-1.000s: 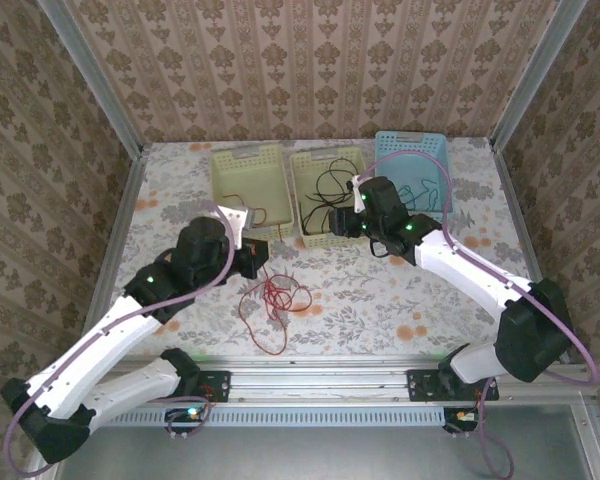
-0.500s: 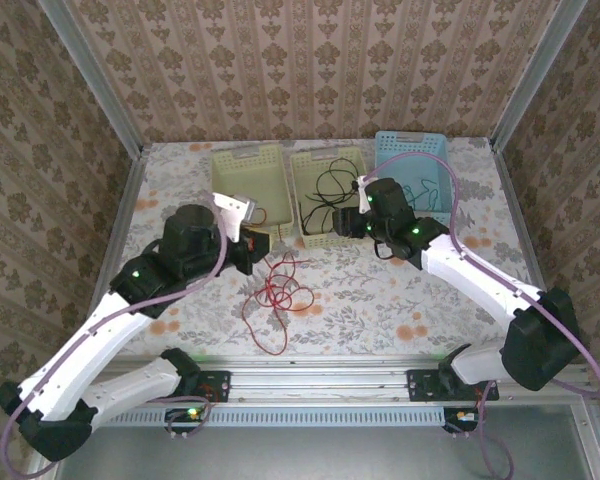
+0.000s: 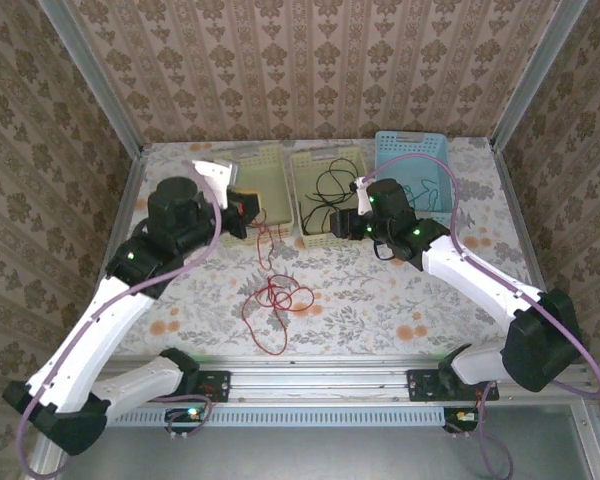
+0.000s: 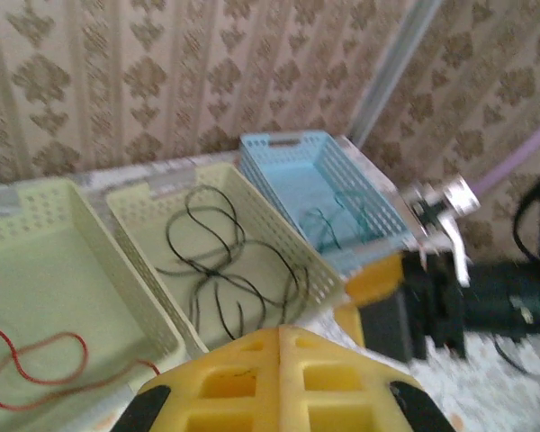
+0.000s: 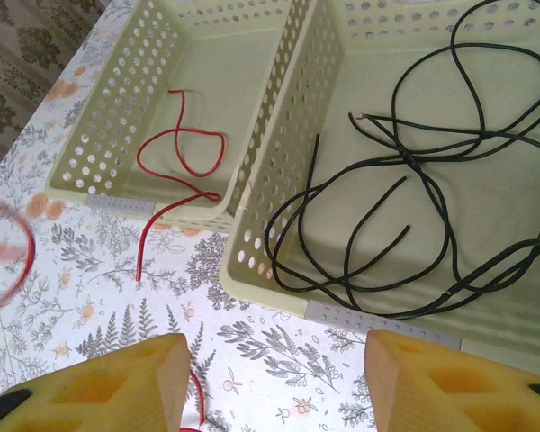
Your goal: Untangle the cables
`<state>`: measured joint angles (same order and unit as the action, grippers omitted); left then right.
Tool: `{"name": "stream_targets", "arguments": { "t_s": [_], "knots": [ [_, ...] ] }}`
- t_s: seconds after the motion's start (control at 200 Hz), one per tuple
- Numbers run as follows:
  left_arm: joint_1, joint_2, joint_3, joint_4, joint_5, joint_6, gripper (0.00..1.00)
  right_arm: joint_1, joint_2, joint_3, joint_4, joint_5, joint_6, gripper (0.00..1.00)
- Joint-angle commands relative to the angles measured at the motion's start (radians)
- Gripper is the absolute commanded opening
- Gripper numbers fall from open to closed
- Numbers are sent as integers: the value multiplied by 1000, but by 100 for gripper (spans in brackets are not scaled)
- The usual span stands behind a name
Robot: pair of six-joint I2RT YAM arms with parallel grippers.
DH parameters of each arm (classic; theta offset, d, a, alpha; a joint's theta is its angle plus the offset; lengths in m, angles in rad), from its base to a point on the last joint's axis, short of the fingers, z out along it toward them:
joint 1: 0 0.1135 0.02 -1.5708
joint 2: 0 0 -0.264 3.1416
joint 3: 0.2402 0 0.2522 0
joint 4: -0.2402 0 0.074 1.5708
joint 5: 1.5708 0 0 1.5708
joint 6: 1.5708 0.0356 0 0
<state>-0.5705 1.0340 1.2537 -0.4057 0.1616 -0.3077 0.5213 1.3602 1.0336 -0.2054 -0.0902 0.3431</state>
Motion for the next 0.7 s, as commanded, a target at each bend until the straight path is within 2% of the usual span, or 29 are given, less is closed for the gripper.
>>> {"name": "stream_targets", "arguments": {
  "t_s": [0.0,0.105,0.32,0.5,0.695],
  "knots": [
    [64,67,91,88,53,42,0,0,-27,-3,0,-40,-19,55],
    [70,111,125,96,112,55,0,9,-36,0,7,-127,-33,55],
    [70,101,78,140,150,7,0,66,-19,32,61,-414,-48,55],
    [60,71,20,180,162,-55,0,178,50,136,53,-502,-92,56],
    [23,60,10,187,148,-64,0,242,129,212,80,-532,-90,56]
  ]
}}
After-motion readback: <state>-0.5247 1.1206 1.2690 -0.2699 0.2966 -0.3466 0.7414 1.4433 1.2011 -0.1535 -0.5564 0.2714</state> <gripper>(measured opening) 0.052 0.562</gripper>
